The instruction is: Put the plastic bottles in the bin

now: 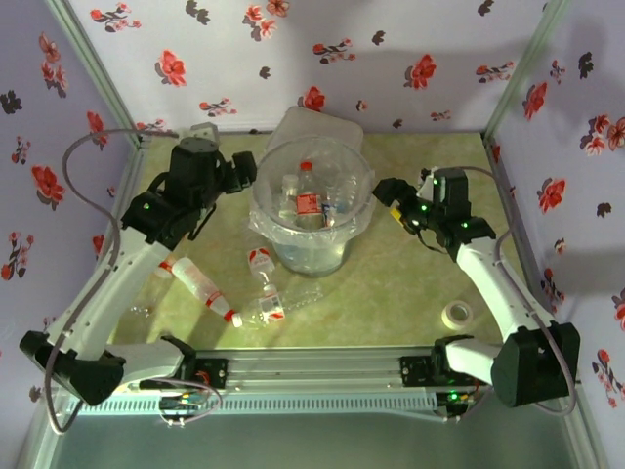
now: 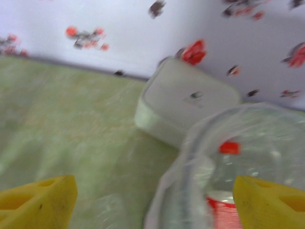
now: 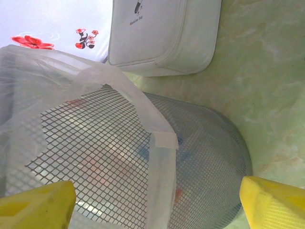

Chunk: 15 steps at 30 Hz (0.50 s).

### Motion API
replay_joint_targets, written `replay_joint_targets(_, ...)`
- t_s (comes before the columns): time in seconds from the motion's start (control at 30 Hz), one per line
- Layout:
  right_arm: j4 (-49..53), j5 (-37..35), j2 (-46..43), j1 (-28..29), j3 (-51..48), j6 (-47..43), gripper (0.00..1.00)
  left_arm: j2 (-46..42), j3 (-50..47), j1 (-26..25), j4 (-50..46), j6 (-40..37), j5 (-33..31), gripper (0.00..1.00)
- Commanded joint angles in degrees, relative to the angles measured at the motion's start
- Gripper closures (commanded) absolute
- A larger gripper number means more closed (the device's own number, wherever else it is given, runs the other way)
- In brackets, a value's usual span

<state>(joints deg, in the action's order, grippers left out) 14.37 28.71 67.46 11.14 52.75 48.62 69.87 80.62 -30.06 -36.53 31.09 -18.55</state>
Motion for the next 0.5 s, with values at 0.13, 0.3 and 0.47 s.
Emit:
replay_joint_targets(0.13,0.05,-0.53,0.42,0.39,0.53,-0.81,0.1,-2.42,-14.16,9.55,-4.77,8.83,14.21,0.07)
replay_joint_targets(0.3,0.4,-0.88,1.35,0.43,1.3,-1.16,0.1,-0.73,-21.55,9.67,-5.04,10.14,21.09,0.04)
replay_joint_targets(0.47,0.32,-0.86,2.36,0.39,1.41,-1.35,0.1,1.61,-29.85,9.67,1.98,12.67,28.1,0.03)
